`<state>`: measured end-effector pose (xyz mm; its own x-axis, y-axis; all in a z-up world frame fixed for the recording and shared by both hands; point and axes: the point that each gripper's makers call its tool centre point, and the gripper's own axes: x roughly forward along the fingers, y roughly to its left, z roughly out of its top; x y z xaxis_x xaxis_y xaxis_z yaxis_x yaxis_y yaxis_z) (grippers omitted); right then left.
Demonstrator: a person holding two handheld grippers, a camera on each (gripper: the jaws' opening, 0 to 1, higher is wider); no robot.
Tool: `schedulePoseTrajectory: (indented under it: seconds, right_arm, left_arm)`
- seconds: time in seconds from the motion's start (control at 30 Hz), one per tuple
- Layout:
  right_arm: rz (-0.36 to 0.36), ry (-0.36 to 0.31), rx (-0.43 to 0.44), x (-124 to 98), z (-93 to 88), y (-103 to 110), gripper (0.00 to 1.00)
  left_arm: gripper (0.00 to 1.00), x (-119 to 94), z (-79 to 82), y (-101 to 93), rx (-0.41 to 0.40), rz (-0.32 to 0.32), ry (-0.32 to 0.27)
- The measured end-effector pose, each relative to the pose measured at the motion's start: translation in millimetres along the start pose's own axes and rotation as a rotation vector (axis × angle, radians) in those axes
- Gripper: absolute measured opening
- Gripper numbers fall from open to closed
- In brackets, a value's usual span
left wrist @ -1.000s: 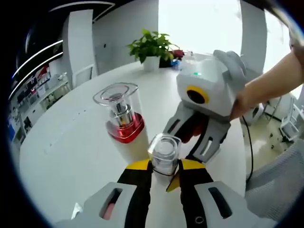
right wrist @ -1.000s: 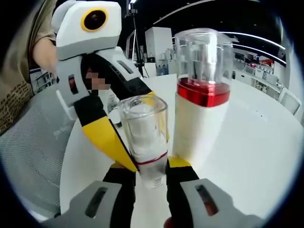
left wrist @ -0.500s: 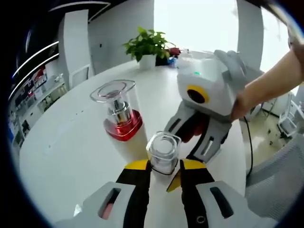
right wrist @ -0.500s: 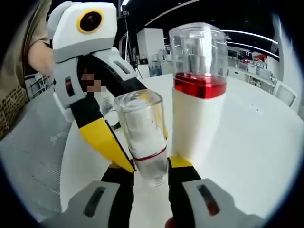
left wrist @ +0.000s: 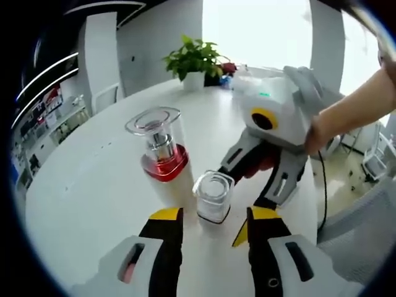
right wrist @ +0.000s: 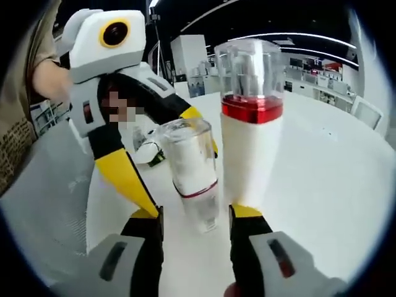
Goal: Arrange the skincare products in the storage area until every visible bottle or jar stands upright without overlapping.
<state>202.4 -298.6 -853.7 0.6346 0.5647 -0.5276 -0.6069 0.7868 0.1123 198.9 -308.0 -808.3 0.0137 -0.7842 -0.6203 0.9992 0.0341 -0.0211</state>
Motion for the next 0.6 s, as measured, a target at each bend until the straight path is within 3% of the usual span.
schedulePoseTrajectory:
  seconds: [0.2,0.6]
  right_arm:
    - [-0.068,-0.002,0.031,-11,3.2,-2,0.60]
    - [-0.142,-0.004,0.086,-27,10.4,15,0.74]
  left_arm:
    - [0.49,-17,-4.4,0.5,-0.039,0.019,0.002]
    - [0.66,-64,-33.0,-1.5,-0.145,0.071,0.018]
